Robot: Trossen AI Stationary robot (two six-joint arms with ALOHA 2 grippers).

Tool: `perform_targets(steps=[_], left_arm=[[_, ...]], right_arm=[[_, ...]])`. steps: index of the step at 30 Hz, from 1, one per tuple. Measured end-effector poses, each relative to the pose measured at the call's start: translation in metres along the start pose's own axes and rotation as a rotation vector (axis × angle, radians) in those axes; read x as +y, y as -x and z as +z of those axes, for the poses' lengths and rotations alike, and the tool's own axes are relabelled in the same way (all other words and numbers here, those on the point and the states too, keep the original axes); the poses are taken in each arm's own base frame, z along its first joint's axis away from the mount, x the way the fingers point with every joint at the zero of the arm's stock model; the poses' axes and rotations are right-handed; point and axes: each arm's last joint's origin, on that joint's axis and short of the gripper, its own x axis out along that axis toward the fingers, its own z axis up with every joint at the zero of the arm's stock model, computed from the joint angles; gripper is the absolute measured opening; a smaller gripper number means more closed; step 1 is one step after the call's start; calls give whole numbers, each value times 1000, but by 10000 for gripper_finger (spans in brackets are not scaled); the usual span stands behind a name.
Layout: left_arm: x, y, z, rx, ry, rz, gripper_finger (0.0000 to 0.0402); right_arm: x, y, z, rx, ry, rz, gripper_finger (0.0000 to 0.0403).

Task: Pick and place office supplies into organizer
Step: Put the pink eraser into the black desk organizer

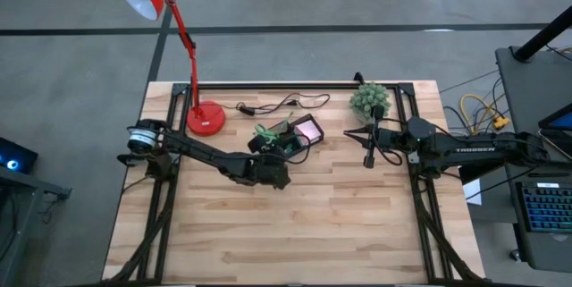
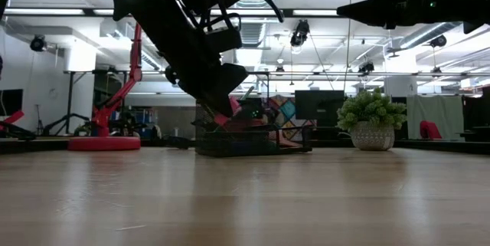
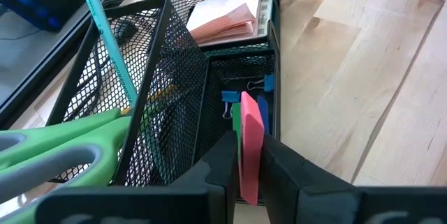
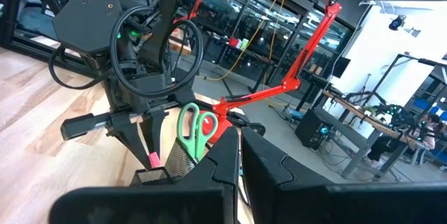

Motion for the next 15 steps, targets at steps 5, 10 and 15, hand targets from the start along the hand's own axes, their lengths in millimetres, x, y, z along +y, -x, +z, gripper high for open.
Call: perform_targets(steps=[5, 10, 15], left_arm=[[0, 0, 0, 0, 2, 0, 38], [0, 0, 0, 3, 12, -6, 39], [0, 0, 0, 11, 53, -24, 39]], right_arm=[[0, 0, 0, 0, 0, 0, 8], [0, 0, 0, 0, 0, 0, 8], [0, 0, 0, 0, 0, 0, 8]])
